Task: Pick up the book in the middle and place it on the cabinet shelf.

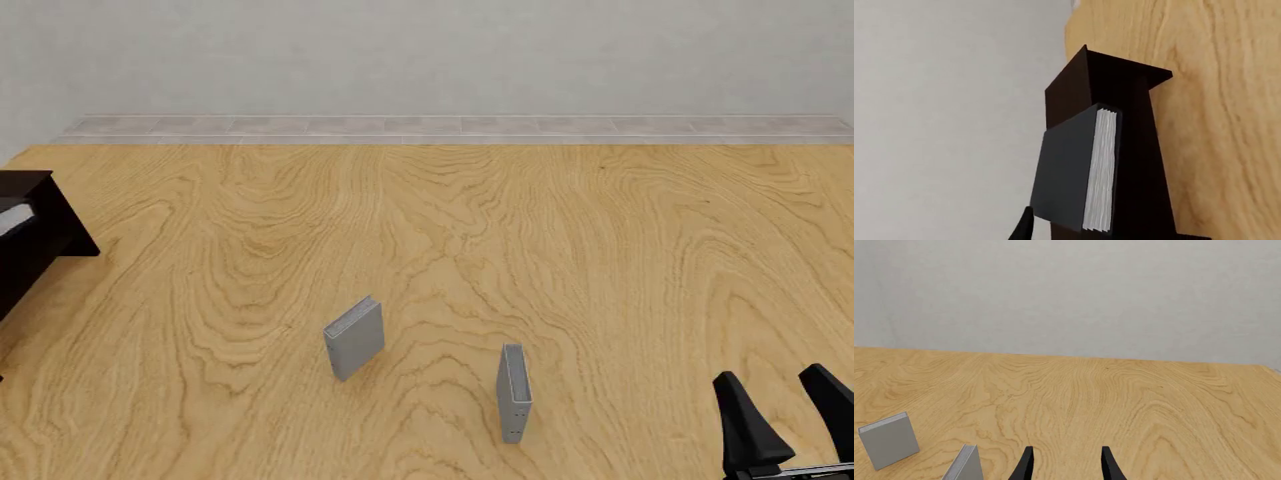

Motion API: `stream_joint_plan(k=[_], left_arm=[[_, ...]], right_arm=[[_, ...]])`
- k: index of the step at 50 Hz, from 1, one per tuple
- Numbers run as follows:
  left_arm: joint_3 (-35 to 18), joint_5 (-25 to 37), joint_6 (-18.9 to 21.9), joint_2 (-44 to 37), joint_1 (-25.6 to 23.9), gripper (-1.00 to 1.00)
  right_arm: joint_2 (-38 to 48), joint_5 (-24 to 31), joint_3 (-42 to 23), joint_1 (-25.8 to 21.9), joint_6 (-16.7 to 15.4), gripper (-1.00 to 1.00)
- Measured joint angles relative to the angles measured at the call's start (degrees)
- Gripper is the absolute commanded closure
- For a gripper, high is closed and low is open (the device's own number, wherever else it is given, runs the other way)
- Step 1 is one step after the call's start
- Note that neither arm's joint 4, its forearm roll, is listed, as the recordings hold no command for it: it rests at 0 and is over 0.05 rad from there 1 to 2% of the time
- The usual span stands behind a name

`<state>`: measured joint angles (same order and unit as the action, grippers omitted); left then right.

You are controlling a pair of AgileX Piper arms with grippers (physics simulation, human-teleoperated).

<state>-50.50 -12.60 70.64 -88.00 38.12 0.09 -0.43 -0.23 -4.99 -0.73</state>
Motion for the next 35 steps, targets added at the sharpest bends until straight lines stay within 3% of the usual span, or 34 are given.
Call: stream_joint_plan(k=[35], left_arm=[[7.35, 4.4, -1.29, 8.33, -3.23, -1.0]], right_arm=[[0.0, 0.0, 0.0, 0.0, 0.0, -1.0]])
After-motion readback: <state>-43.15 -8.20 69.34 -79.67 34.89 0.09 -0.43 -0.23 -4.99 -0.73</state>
